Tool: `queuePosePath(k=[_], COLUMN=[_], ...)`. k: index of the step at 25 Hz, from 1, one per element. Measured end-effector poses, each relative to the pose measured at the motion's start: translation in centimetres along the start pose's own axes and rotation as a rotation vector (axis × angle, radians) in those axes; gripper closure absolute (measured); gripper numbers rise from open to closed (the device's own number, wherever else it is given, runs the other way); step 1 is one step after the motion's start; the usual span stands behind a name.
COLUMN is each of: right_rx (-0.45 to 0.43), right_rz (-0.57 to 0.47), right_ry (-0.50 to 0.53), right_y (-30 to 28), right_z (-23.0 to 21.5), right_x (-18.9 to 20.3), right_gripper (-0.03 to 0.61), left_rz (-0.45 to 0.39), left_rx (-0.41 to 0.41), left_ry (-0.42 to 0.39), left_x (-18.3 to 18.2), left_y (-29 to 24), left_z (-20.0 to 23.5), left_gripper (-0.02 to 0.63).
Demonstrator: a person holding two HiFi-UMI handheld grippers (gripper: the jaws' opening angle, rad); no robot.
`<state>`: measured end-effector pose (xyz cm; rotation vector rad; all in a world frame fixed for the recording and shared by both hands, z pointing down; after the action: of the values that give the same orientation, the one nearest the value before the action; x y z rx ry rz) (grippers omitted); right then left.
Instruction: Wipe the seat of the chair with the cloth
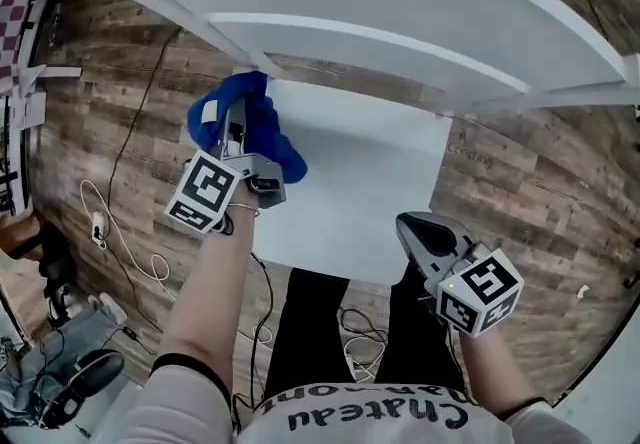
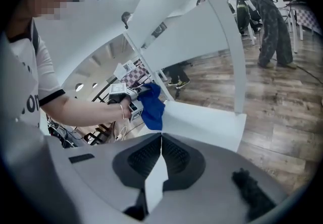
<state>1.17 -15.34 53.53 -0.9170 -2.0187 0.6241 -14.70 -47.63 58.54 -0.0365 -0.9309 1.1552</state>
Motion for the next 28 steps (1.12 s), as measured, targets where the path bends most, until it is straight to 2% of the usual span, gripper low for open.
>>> queuePosePath(k=[1, 5, 8, 13, 19, 22, 28], right_rx=[0.005, -0.002, -0.016, -0.03, -0.029, -0.018, 0.004], right_rz=[0.01, 0.045, 0.059, 0.048, 0.015, -0.002, -0.03], right_ry=[-0.006, -0.014, -0.017, -0.04, -0.082, -0.105, -0.139], right_y=[0.1, 0.3, 0.3, 0.8, 2.6, 4.0, 6.8], right_z=[-0.4, -0.8, -1.0, -1.9, -3.9, -5.4, -7.7], right_x=[0.5, 2.2, 3.0, 3.5, 5.1, 5.9, 7.2], right_gripper=[0.563, 0.563, 0.563, 0.563, 0.563, 0.563, 0.563], left_rz=[0.04, 0.245, 0.262, 0.306, 0.274, 0.281, 0.314], left_rx=[-0.049, -0.259, -0.346, -0.363, -0.395, -0.365, -0.282], left_ry=[-0.035, -0.274, -0.325, -0.461, -0.596, -0.668, -0.756], left_x=[0.8, 4.2, 5.1, 5.0, 6.9, 8.8, 13.8], left_y=[-0.5, -1.1, -1.0, -3.4, -5.3, -6.1, -7.6], left_z=[1.1, 4.4, 6.0, 4.4, 1.4, -0.8, -6.5], left_gripper=[0.466, 0.439, 0.439, 0.491, 0.508, 0.509, 0.509])
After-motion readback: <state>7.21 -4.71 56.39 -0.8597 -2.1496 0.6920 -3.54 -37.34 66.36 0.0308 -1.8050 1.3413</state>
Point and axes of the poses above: the fingertips, and each gripper's own axes: y backward along the fingers, z to its left, x out of its underside, the point moved 9 cm from there along y, backward along the fingers, and after that the axes turned 10 degrees about z, right-handed, at the moved point
